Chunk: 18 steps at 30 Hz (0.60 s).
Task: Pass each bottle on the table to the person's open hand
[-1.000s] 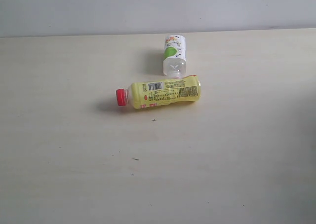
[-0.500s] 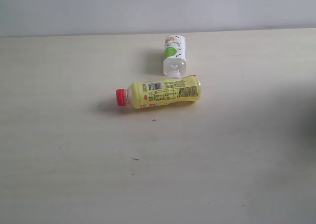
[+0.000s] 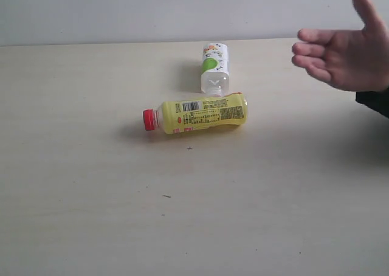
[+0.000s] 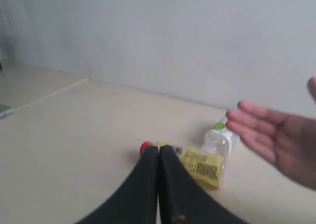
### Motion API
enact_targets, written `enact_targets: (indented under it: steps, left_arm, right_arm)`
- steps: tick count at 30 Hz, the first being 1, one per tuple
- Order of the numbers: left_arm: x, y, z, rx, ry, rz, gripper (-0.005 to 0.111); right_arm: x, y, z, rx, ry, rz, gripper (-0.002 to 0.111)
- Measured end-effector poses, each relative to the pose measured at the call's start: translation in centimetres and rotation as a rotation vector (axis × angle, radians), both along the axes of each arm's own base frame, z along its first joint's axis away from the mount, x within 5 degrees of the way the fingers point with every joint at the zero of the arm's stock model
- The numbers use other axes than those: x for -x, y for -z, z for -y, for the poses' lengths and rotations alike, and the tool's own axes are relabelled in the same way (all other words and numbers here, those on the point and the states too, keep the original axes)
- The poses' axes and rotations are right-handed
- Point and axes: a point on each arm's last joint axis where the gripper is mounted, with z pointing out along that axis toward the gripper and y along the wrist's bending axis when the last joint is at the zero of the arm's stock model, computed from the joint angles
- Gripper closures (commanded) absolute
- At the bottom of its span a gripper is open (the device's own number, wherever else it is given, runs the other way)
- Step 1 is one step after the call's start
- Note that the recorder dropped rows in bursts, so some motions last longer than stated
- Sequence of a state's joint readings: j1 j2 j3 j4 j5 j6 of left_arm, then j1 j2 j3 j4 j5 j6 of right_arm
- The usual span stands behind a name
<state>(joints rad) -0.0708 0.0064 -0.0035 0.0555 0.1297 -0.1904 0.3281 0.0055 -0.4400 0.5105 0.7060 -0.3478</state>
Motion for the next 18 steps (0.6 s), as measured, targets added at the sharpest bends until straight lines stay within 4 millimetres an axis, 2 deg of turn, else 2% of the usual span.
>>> enact_targets:
  steps: [4,8,13,18]
  left_arm:
    - [0.0,0.0,0.0,0.0,0.0,0.0,0.107]
    - [0.0,0.0,0.0,0.0,0.0,0.0,0.107]
    - [0.0,0.0,0.0,0.0,0.0,0.0,0.107]
    - [0.0,0.0,0.0,0.0,0.0,0.0,0.107]
  right_arm:
    - [-0.5,-1.6,0.3,-0.148,0.049,0.105,0.108]
    - [-3.1,-2.9,0.1,-0.218,0.126,0.11,0.108]
    - [-7.8,-3.1,-1.9,-0.057,0.091,-0.076,0.108]
    - [-11.7,-3.9,-4.9,0.105,-0.109,-0.308,0.108]
